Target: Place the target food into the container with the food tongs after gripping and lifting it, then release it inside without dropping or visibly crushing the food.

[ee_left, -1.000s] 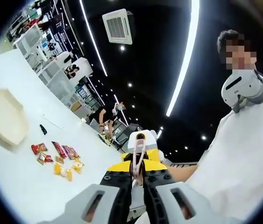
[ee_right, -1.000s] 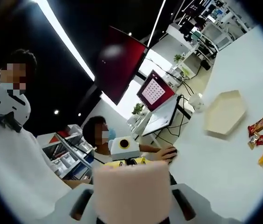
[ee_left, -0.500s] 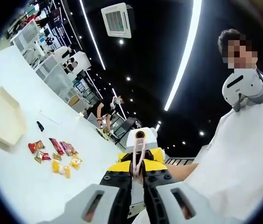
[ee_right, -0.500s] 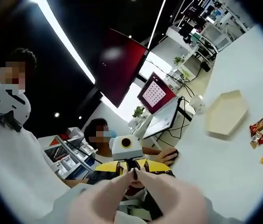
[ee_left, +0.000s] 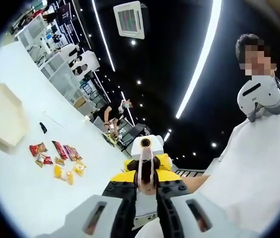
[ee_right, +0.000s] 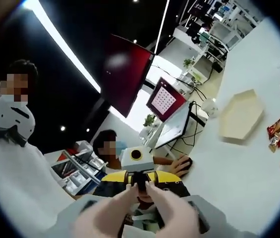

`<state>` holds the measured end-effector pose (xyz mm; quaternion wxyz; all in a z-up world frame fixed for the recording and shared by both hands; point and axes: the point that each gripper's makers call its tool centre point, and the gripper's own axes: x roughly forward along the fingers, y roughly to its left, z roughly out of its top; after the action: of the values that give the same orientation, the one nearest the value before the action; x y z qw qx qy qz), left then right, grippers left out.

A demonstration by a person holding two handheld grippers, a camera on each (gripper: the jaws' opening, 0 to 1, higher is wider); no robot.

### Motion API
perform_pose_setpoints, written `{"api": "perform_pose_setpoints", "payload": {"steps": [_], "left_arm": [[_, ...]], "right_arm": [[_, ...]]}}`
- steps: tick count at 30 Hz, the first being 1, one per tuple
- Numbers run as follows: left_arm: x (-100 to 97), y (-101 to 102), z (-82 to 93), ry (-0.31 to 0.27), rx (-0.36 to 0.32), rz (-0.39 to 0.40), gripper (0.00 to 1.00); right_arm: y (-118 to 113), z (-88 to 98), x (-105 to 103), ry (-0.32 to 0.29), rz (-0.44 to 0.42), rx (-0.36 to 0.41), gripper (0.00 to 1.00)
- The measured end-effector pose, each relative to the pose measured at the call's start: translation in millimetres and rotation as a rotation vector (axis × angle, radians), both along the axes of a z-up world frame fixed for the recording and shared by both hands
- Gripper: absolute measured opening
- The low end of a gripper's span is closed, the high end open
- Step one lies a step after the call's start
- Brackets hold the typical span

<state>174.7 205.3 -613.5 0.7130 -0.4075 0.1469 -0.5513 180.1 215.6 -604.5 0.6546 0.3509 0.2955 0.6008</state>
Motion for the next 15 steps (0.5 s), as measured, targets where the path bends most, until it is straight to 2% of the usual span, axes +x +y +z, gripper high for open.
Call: {"api": "perform_pose_setpoints", "payload": {"steps": [3,6,9,11,13,15], "left_arm": [[2.3,-2.5,4.3,0.018,-0.025,0.01,0.19],[1.3,-3.6,0.6,0.038,-0.008,0.011,0.23],[-1.4,5.4,-0.4,0.038,-0.001,0.029,0.26],[-2.9,8.3,-0.5,0.053,0.0,0.025,0.28],[-3.7,5.6,0.5,0.056,0.01,0.017,0.33],[-4.1,-0.4,3.9,0.048,0.017,0.004,0.32]], "right_arm": [[-4.8,3.0,5.8,0.03,-0.017,0.033,0.22],[-10.3,5.6,12.7,0.001,-0.053,0.029,0.24],[-22.0,11.5,23.7,-0.02,-0.105,0.038,0.24],[-27.5,16.1,25.4,-0.011,-0.111,0.056,0.24],[-24.4,20.1,22.5,-0.013,-0.106,0.068,0.25],[-18.1,21.5,17.0,-0.021,-0.089,0.069,0.26]]}}
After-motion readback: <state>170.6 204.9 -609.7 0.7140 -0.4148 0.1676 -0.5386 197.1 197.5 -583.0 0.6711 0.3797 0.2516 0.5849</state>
